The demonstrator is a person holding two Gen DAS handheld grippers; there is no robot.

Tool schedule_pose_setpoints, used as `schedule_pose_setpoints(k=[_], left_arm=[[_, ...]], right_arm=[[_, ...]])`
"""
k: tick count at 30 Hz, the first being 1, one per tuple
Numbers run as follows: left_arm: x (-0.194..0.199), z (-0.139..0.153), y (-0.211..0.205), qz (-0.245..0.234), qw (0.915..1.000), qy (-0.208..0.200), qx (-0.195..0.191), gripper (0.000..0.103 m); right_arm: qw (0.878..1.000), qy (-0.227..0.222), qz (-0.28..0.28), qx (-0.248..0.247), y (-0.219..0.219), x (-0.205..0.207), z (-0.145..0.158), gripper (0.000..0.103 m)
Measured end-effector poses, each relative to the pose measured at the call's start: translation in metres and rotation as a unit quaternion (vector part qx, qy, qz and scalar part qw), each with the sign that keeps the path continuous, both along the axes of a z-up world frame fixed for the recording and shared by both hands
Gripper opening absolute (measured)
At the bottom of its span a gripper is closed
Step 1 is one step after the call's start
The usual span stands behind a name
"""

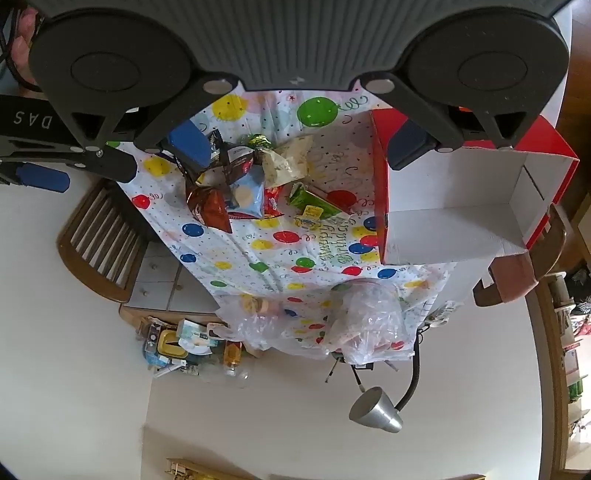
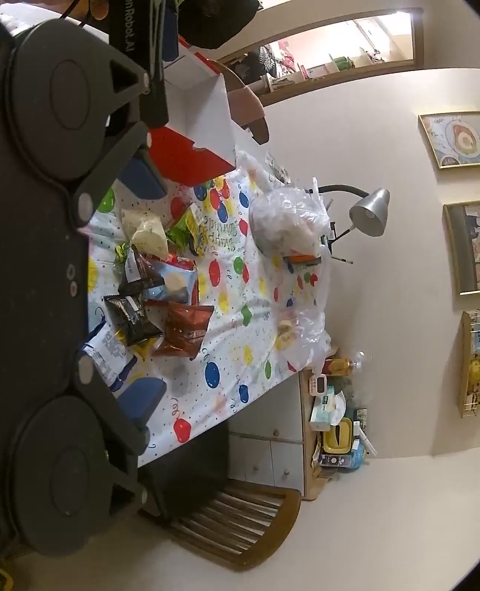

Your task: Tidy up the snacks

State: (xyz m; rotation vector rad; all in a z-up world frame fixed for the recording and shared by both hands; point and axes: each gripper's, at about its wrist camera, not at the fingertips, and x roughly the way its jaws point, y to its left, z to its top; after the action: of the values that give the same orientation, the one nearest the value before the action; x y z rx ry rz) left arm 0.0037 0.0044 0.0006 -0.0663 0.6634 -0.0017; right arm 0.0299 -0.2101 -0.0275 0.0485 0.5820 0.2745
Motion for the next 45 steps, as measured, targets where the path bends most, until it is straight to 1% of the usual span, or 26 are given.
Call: schedule_pose_setpoints(k=[5,6,8,23,45], left_arm=[[0.0008,-0.0002,-0.0039,0.012,0.9999,0.000,0.001,0.102],[0.0020,-0.0003,-0.0046,0.016,0.9999,0.001,-0.001,0.102],[0.0026,-0.0006,-0.0042,0.017,0.9999,0.002,0.000,0.102],[0.0038,-0.0027,-0.0040,0.016,0.9999,0.003,-0.001,0.102],[0.0046,-0.0018,-0.0036,0.016,0.9999,0.004,-0.002,0.102]], right_arm=[[1.000,0.009,0.001,-0.004,-0.0005,0.0089,-0.0022,0.103],[1.000,0.007,0.004,-0.010,0.0015,0.0043,0.0046,0.103],[1.000,0.009,0.004,-0.012,0.0029,0.0054,0.0041,0.103],[0.999,0.023,-0.010,-0.024,0.0055,0.0086,0.0018,0.103],[0.999,0.025,0.002,-0.026,0.0087,0.0067,0.0016,0.102]])
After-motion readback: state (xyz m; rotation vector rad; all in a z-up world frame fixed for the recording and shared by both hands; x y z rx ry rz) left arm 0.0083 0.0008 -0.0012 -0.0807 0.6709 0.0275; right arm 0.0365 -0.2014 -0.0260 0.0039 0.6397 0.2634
